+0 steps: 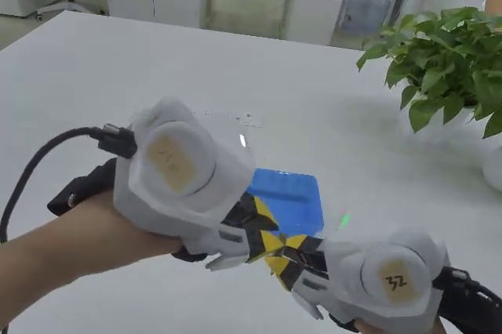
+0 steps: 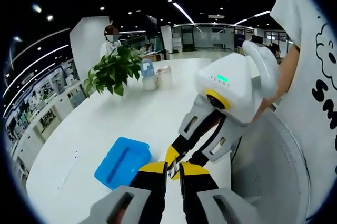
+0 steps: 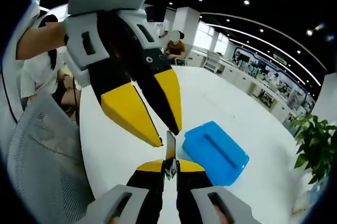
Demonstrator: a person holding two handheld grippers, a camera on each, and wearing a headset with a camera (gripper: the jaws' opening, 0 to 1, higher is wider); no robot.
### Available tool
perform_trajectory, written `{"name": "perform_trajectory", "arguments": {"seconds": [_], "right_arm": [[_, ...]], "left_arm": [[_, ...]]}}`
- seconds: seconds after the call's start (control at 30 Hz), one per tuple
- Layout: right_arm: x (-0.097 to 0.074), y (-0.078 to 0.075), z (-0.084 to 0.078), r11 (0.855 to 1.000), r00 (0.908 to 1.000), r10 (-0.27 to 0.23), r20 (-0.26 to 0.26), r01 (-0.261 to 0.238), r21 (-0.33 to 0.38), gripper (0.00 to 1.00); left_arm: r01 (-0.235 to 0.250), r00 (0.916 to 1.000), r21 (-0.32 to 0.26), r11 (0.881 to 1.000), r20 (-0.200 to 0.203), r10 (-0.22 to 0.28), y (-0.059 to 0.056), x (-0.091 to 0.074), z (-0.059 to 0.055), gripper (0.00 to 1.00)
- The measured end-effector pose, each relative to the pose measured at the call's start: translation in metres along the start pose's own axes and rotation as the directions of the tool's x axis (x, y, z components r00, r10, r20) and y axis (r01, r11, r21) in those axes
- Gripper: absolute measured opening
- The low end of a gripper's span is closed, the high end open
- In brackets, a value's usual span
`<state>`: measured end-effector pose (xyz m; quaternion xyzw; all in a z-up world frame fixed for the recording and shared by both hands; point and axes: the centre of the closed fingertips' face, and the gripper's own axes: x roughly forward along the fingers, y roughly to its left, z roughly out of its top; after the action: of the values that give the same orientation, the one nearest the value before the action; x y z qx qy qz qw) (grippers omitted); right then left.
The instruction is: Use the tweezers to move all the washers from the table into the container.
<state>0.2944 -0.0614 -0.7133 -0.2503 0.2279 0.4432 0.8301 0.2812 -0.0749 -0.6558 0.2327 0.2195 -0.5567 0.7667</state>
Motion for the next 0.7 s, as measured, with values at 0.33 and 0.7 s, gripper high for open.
{"name": "perform_trajectory", "arguments": {"seconds": [0.33, 0.7], "right_arm": [[0.008, 0.013, -0.027, 0.996, 0.9954, 0.025, -0.092, -0.033, -0.085, 0.04], [0.023, 0.022, -0.057, 0.99, 0.9839, 0.032, -0.176, -0.055, -0.129, 0.05]], "left_arm": [[0.049, 0.998, 0.029, 0.998, -0.042, -0.047, -0.014, 0.018, -0.017, 0.01], [0.082, 0.9875, 0.086, 0.993, -0.142, -0.069, -0.018, 0.032, -0.067, 0.0]]}}
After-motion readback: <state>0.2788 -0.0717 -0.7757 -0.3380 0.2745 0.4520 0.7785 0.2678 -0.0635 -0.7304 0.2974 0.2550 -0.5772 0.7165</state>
